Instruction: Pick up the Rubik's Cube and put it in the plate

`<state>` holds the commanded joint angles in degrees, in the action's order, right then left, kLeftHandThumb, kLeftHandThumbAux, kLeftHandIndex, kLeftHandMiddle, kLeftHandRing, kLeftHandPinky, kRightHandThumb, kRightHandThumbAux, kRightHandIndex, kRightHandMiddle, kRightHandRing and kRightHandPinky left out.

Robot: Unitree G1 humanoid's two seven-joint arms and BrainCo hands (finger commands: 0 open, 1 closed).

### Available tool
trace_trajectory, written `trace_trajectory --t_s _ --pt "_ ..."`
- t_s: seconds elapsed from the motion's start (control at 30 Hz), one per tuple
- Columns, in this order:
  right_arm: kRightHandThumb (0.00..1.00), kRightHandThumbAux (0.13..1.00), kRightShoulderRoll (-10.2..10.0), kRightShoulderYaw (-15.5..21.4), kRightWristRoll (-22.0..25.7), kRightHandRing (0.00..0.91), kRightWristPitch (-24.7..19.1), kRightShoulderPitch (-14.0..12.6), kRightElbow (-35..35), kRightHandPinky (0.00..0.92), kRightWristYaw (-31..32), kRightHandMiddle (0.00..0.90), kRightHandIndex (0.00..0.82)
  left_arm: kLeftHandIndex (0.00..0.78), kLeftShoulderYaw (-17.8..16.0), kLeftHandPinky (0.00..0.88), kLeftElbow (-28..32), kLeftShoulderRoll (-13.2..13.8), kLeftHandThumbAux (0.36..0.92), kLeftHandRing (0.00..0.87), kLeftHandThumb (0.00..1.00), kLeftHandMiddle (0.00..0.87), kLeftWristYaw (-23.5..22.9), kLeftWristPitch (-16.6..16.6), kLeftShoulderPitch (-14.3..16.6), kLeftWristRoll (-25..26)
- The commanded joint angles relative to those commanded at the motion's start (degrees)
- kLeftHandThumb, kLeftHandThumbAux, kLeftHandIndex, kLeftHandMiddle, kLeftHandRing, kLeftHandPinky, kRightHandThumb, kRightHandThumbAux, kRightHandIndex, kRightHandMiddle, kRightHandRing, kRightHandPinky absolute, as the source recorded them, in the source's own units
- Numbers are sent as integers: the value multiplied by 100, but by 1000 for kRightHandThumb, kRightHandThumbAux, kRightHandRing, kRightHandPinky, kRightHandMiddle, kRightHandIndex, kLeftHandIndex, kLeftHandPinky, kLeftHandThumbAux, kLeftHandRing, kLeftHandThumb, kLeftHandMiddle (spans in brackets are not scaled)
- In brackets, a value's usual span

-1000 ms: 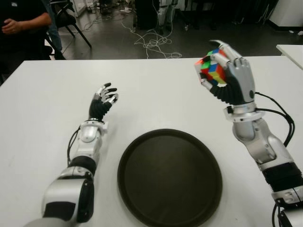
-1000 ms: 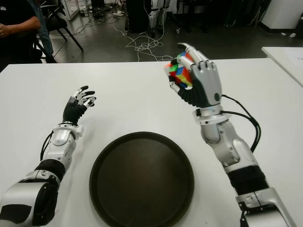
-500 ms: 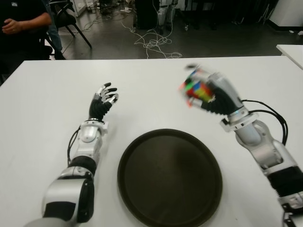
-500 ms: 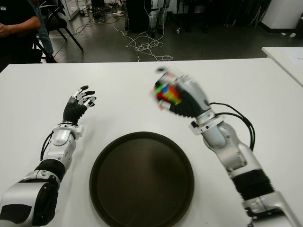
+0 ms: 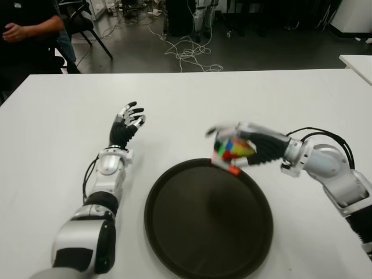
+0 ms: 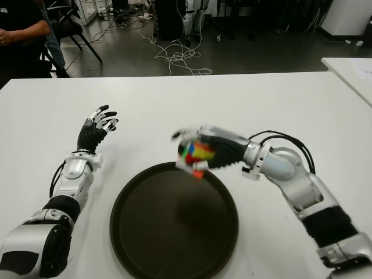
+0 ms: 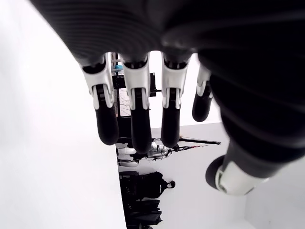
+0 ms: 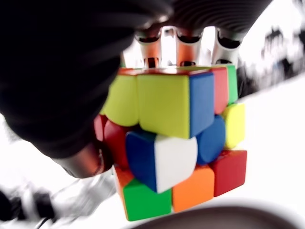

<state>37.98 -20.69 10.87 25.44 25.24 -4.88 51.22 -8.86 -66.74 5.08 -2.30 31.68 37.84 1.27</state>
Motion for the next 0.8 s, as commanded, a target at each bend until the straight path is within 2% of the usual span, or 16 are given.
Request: trace_trajectory --t_s 0.1,0.37,0.63,0.8 --pt "695 732 -76 79 123 614 -40 6 -83 587 247 604 423 168 -1 268 6 -2 703 257 299 255 2 -1 0 2" --pt "695 733 -112 311 252 596 -450 57 -70 561 815 592 422 162 13 270 31 -5 704 258 305 253 24 -48 2 -6" --pt "696 733 -171 492 274 562 -835 24 67 538 1076 556 422 162 -3 276 44 -18 703 262 316 253 23 -52 -6 24" --pt "695 732 -315 615 386 544 -969 -36 83 528 1120 538 422 160 2 262 42 -19 690 259 293 254 48 -36 -9 11"
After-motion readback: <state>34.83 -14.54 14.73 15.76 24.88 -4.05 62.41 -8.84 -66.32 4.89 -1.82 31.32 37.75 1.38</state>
